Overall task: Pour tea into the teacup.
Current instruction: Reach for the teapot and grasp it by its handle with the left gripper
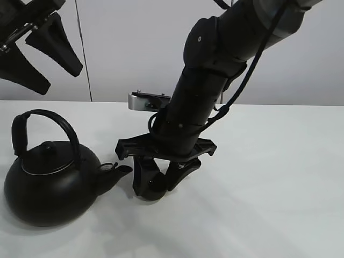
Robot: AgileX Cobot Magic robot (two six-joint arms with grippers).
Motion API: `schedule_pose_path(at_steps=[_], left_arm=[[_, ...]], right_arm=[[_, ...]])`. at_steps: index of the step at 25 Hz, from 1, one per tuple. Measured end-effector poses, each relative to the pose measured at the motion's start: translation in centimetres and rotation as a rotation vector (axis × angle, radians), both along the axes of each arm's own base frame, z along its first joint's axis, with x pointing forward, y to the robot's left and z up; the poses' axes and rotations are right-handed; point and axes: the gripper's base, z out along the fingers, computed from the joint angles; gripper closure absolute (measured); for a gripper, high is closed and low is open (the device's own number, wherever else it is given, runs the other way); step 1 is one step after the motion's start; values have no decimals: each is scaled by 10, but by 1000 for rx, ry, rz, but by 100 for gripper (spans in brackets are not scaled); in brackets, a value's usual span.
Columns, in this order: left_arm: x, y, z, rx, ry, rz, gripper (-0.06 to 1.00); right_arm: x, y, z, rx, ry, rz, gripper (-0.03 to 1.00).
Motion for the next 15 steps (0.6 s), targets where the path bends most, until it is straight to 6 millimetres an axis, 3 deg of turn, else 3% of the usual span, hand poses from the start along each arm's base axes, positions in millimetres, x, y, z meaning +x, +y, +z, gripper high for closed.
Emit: schedule_pose_path(at_steps=[15], left_arm=[[0, 0, 0, 0, -1, 0, 47]], right_arm=[[-3, -2, 1, -17, 28, 19, 48]])
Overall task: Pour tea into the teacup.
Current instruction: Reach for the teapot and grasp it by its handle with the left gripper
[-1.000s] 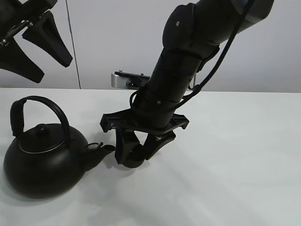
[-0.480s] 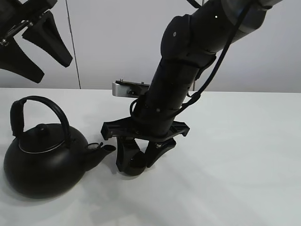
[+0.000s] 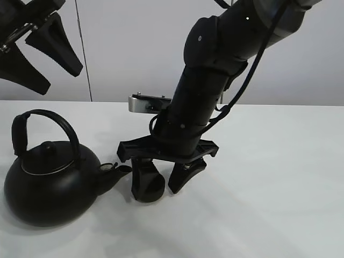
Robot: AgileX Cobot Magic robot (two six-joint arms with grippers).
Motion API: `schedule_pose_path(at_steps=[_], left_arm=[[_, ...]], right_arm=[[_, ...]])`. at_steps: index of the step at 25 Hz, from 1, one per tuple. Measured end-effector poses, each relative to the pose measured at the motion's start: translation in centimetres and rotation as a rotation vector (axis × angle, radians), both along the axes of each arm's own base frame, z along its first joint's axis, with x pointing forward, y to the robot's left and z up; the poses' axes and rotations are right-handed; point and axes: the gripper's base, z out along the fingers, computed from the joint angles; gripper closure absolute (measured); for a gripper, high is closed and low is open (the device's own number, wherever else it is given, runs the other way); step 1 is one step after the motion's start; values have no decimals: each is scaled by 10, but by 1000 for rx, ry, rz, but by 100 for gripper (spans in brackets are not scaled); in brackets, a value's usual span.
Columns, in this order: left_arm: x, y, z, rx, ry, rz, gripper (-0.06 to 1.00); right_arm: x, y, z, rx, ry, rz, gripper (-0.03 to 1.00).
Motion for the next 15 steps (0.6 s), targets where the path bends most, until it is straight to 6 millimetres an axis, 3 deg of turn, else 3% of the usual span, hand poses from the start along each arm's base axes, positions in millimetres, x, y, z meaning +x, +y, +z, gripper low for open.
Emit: schedule_pose_path(at_steps=[9, 15], left_arm=[[0, 0, 0, 0, 0, 0, 47], [0, 0, 0, 0, 0, 0, 47]], right_arm=[[3, -8, 21, -2, -41, -7, 48], [19, -35, 53, 6, -139, -101, 48]])
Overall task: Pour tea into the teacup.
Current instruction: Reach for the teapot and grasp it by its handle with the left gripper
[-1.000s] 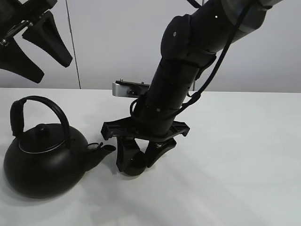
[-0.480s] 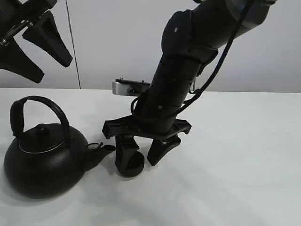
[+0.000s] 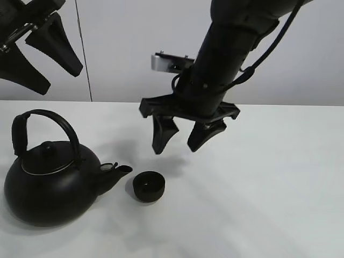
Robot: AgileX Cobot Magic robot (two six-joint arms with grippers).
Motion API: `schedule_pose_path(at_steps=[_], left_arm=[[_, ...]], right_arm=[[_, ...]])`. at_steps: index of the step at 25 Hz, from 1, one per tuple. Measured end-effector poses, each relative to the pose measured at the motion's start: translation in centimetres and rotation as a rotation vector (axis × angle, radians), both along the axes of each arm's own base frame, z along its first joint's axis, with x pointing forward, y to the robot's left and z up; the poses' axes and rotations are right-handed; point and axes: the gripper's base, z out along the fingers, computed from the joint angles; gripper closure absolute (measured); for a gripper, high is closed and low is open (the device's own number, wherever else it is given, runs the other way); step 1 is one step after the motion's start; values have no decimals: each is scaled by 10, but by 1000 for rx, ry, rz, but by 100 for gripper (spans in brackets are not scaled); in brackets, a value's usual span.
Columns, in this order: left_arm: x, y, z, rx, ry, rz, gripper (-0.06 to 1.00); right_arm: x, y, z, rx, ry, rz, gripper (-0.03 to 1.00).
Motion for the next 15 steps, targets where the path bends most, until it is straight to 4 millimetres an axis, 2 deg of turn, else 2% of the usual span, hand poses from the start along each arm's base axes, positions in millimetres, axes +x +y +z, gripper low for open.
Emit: schedule_pose_path(at_steps=[3, 6, 8, 11, 15], left_arm=[[0, 0, 0, 0, 0, 0, 47], [0, 0, 0, 0, 0, 0, 47], [0, 0, 0, 0, 0, 0, 47], [0, 0, 0, 0, 0, 0, 47], [0, 0, 0, 0, 0, 0, 47]], right_arm=[[12, -28, 18, -24, -59, -66, 49], [24, -71, 43, -84, -149, -151, 49], [30, -107, 62, -144, -216, -225, 49], [29, -173, 93, -279, -302, -345, 49], [2, -255, 138, -441, -348, -518, 49]])
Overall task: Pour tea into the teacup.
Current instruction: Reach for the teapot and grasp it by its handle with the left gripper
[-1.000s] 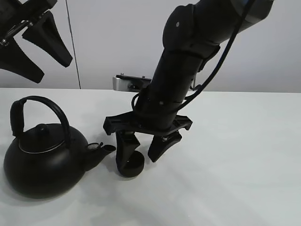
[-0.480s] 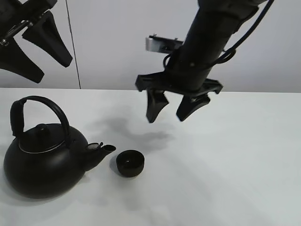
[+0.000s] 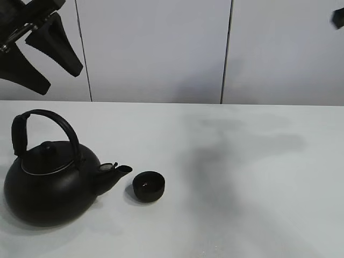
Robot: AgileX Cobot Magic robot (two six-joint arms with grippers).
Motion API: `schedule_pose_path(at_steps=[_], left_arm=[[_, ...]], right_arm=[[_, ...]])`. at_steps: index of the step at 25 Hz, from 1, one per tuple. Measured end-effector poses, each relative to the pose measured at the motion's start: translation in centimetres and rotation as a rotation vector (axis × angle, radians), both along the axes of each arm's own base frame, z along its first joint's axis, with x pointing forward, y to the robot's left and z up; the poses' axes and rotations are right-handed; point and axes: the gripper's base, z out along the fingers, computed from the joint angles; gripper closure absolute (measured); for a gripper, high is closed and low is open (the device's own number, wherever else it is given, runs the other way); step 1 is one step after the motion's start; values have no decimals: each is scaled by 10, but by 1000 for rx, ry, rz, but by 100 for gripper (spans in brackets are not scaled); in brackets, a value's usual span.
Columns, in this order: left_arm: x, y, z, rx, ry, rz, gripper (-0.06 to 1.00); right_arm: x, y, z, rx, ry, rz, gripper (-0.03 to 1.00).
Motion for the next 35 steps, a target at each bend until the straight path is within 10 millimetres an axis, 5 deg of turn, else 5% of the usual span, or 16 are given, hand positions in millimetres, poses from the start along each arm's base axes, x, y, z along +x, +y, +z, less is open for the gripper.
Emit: schedule_pose_path(at_steps=[3, 7, 13, 17, 20, 23, 31, 35], left_arm=[[0, 0, 0, 0, 0, 0, 47], [0, 0, 0, 0, 0, 0, 47], [0, 0, 0, 0, 0, 0, 47], [0, 0, 0, 0, 0, 0, 47], [0, 0, 0, 0, 0, 0, 47], [0, 0, 0, 0, 0, 0, 47], [0, 0, 0, 0, 0, 0, 47], [0, 0, 0, 0, 0, 0, 47]], right_arm=[[-40, -48, 45, -47, -100, -149, 49], [-106, -76, 101, -79, -255, -308, 49], [-219, -27, 177, -14, -606, -278, 49], [-294, 15, 193, 2, -763, -130, 49], [-332, 39, 178, 25, -765, -33, 49], [-346, 50, 146, 75, -708, 14, 49], [-323, 47, 29, 267, -457, 38, 49], [-315, 47, -8, 305, -327, 75, 49]])
